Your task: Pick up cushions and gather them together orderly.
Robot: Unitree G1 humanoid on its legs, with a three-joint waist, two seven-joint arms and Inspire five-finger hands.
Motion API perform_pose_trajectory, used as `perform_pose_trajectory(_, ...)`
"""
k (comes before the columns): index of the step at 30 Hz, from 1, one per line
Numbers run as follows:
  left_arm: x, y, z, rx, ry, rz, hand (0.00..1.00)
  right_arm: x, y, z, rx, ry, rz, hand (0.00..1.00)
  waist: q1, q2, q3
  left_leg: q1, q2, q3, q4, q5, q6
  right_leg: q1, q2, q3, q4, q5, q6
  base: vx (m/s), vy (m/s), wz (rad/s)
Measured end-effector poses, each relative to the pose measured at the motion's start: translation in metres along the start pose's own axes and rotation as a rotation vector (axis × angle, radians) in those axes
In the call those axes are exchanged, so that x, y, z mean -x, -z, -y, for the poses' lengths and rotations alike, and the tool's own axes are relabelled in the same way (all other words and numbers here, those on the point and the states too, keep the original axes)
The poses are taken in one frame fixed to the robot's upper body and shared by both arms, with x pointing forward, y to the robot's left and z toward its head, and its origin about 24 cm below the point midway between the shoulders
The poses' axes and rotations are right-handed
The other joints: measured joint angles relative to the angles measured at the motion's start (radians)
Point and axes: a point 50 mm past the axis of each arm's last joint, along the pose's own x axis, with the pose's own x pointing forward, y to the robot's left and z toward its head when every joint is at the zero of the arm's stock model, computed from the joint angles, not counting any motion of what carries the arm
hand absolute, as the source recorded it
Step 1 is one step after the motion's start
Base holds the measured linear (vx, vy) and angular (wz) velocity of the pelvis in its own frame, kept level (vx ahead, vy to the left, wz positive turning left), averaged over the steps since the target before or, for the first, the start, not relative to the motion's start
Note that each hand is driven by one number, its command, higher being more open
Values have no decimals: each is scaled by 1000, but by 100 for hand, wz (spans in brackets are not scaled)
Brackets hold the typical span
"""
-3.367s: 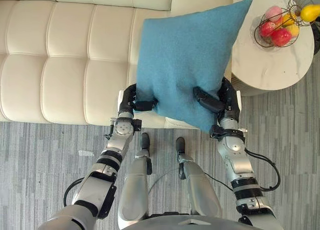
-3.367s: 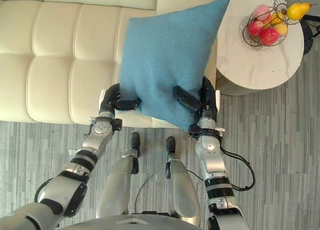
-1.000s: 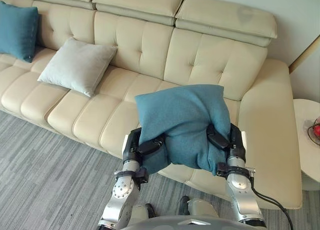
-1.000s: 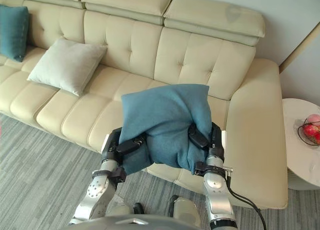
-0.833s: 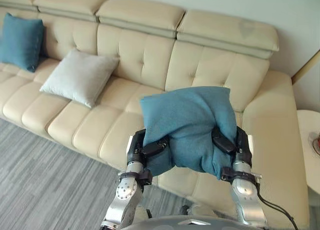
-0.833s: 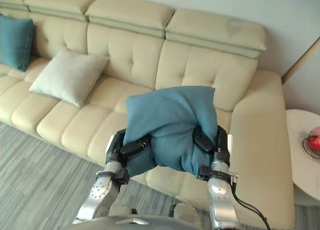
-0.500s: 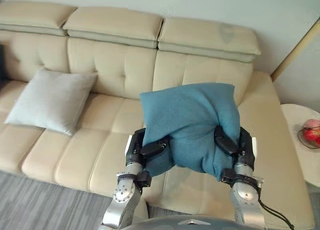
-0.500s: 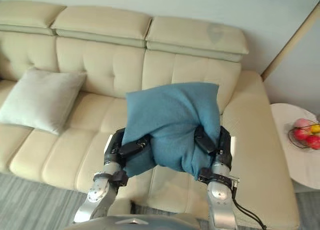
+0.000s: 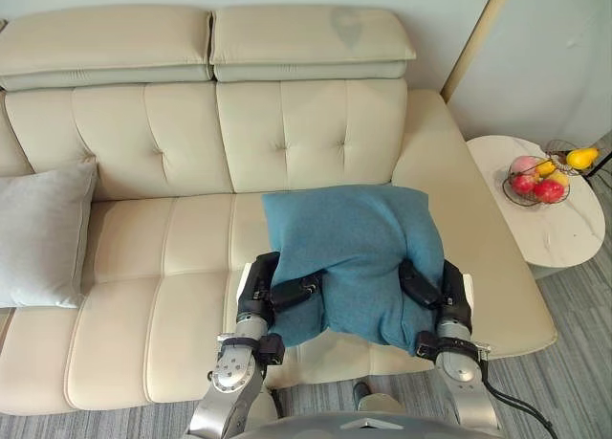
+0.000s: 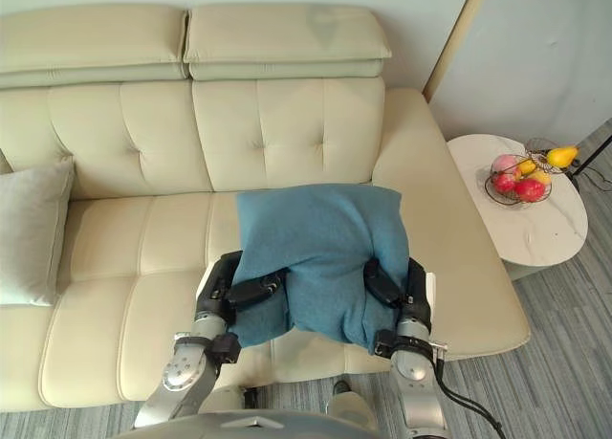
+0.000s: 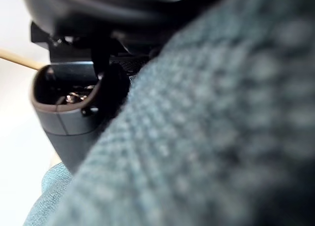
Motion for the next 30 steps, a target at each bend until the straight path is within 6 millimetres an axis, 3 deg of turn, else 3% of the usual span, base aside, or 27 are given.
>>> perform_pose_trajectory(3, -29, -29, 4, -45, -11, 115, 0, -28, -35, -11, 21, 8, 122, 0, 18, -11, 64, -115, 6, -34, 15, 41, 17, -112, 13, -27, 33, 48, 5, -192, 4, 13)
perform_pose_trajectory(7, -49, -60, 11, -50, -16, 230, 0, -45, -69, -18, 13, 54, 236, 0, 41, -7, 111, -204, 3, -52, 39, 61, 29, -186, 9, -64, 51, 65, 0, -185, 24, 8)
perform_pose_trajectory(10, -76, -113, 27, -49, -28, 410, 0, -67, -129, -20, -5, 121, 409, 0, 62, 0, 147, -325, 5, -65, 48, 100, 26, -309, 3, -104, 80, 66, 4, -239, -32, 10)
perform_pose_trajectory(11, -82, -127, 32, -48, -30, 455, 0, -72, -146, -19, -14, 142, 457, 0, 70, 4, 168, -340, 5, -68, 48, 111, 27, -322, 1, -112, 79, 69, 13, -207, -38, 12)
perform_pose_trajectory(12, -92, -152, 41, -49, -31, 527, 0, -78, -175, -16, -33, 177, 535, 0, 78, 17, 206, -352, 3, -78, 37, 132, 25, -336, 2, -121, 84, 79, 32, -201, -45, 14)
perform_pose_trajectory(18, -111, -251, 67, -27, -51, 799, 0, -94, -288, -10, -123, 307, 760, 0, 82, 38, 265, -412, -17, -111, -100, 270, 24, -471, 1, -149, 144, 88, 47, -148, -79, 17)
perform_pose_trajectory(19, -112, -257, 69, -30, -53, 812, 100, -95, -295, -10, -130, 312, 765, 100, 82, 39, 270, -413, -18, -113, -115, 279, 23, -479, 1, -151, 147, 88, 47, -60, -98, 14)
perform_pose_trajectory(23, -126, -308, 74, -55, -107, 879, 100, -106, -349, -7, -149, 347, 769, 100, 75, 57, 316, -440, -24, -130, -205, 353, 14, -551, 3, -166, 177, 88, 46, -7, -89, 9)
perform_pose_trajectory(26, -130, -335, 77, -51, -139, 894, 100, -110, -370, -1, -219, 338, 722, 100, 72, 65, 354, -456, -24, -143, -259, 392, 4, -593, 4, -179, 192, 87, 46, 43, -84, 12)
perform_pose_trajectory(30, -140, -333, 74, -71, -151, 847, 100, -116, -372, 0, -300, 295, 647, 100, 68, 68, 372, -492, -26, -150, -268, 401, -2, -643, 2, -184, 221, 82, 42, 70, -67, 5)
